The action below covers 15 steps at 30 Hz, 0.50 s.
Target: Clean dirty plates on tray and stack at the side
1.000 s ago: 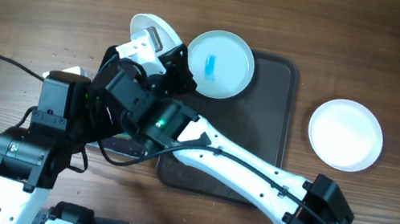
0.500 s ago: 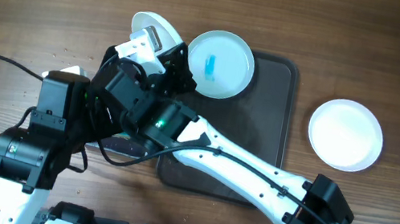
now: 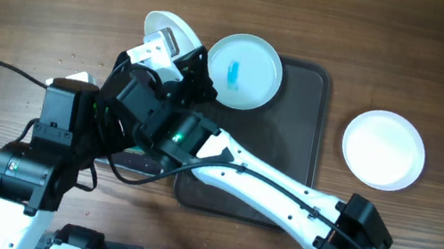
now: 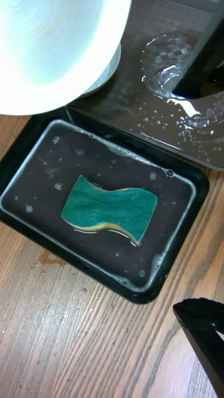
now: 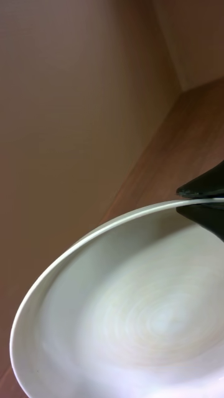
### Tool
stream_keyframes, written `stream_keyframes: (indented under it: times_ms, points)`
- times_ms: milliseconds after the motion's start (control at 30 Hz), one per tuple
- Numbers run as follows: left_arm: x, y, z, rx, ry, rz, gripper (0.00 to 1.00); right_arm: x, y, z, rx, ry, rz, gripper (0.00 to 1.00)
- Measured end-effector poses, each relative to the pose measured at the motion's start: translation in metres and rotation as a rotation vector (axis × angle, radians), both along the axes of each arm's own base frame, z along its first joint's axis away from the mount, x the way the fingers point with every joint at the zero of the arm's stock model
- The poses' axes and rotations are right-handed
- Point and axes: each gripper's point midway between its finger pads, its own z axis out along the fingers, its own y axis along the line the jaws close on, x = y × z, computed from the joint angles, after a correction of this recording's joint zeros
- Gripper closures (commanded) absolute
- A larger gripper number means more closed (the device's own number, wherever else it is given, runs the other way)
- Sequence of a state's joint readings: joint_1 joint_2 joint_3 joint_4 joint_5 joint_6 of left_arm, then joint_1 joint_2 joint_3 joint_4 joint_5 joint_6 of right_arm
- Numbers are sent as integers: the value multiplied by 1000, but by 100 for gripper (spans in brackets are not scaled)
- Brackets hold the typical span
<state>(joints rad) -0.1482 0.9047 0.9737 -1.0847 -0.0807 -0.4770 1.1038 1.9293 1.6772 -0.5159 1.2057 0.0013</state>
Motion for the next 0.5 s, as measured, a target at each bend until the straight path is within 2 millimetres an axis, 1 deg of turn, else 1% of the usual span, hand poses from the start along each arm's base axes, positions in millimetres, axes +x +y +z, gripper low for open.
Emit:
stream_keyframes:
  times_ms: [267, 333, 433, 500]
  points:
    - [0, 0, 0, 0, -1, 0, 0, 0, 0, 0, -8, 0, 3, 96]
    - [1, 0, 1, 0, -4, 1, 0, 1, 2, 1, -9, -1, 8, 96]
    - [1, 0, 2, -1, -5, 1, 0, 0, 8, -3, -16, 27, 47, 96]
    - [1, 1, 2, -1, -6, 4, 0, 0, 8, -1, -24, 18, 43, 96]
